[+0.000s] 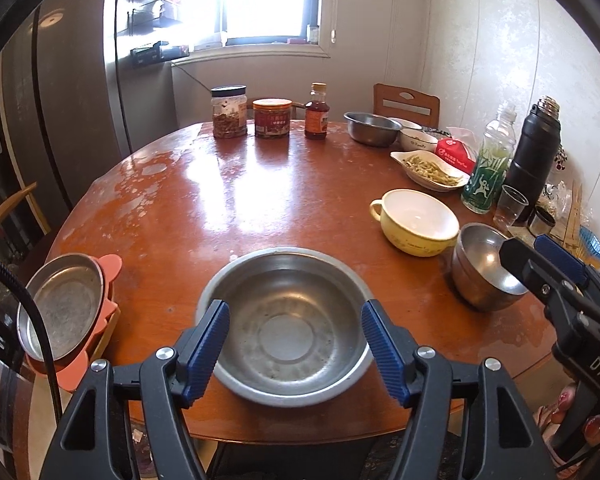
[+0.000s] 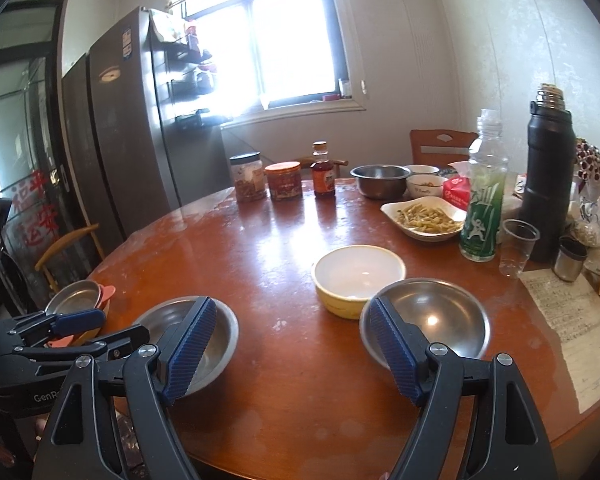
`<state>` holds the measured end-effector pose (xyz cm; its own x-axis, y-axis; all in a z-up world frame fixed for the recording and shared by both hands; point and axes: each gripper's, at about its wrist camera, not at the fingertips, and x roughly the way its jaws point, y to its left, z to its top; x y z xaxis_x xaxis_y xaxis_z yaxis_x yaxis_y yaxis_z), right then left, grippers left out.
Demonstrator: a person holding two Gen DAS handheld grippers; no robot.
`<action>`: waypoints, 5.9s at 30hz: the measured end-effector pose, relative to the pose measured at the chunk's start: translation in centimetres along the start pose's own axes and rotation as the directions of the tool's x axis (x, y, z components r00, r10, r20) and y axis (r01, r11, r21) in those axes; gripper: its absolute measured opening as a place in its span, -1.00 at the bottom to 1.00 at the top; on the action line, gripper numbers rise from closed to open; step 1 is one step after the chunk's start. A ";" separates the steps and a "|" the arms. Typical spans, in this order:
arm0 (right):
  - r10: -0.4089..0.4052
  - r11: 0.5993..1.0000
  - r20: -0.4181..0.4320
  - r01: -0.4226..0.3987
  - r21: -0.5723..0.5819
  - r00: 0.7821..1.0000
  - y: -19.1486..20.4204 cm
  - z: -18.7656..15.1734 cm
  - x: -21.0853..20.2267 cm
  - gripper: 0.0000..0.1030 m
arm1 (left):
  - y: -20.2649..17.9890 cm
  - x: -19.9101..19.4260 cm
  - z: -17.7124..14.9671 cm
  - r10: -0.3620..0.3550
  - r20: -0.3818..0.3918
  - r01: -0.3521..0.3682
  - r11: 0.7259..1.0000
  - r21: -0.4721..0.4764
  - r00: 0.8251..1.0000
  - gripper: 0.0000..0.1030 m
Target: Organize plates and bowls
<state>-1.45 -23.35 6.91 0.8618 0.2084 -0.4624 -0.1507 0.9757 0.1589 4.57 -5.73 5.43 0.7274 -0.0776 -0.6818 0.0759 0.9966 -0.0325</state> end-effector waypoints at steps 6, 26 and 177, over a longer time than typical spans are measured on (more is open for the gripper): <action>-0.031 0.999 0.024 0.030 0.040 0.999 -2.7 0.5 -1.3 0.56 | -2.7 0.4 0.4 -0.031 -0.007 0.031 0.999 0.034 0.999 0.33; -0.108 0.972 -0.042 0.115 0.205 0.993 -13.7 0.2 -0.5 0.56 | -11.9 5.3 2.7 -0.170 -0.080 0.178 0.978 0.110 0.982 0.33; 0.290 0.957 -0.333 -0.282 0.073 0.897 6.2 -1.6 10.5 -0.35 | 5.3 6.1 -1.6 -0.120 -0.161 0.094 0.983 -0.160 0.980 -0.18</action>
<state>5.84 -14.99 1.65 0.5680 0.4926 -0.6593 -0.3518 0.8695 0.3466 8.32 -0.91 -0.09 0.5937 -0.1907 -0.7817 0.0333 0.9765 -0.2130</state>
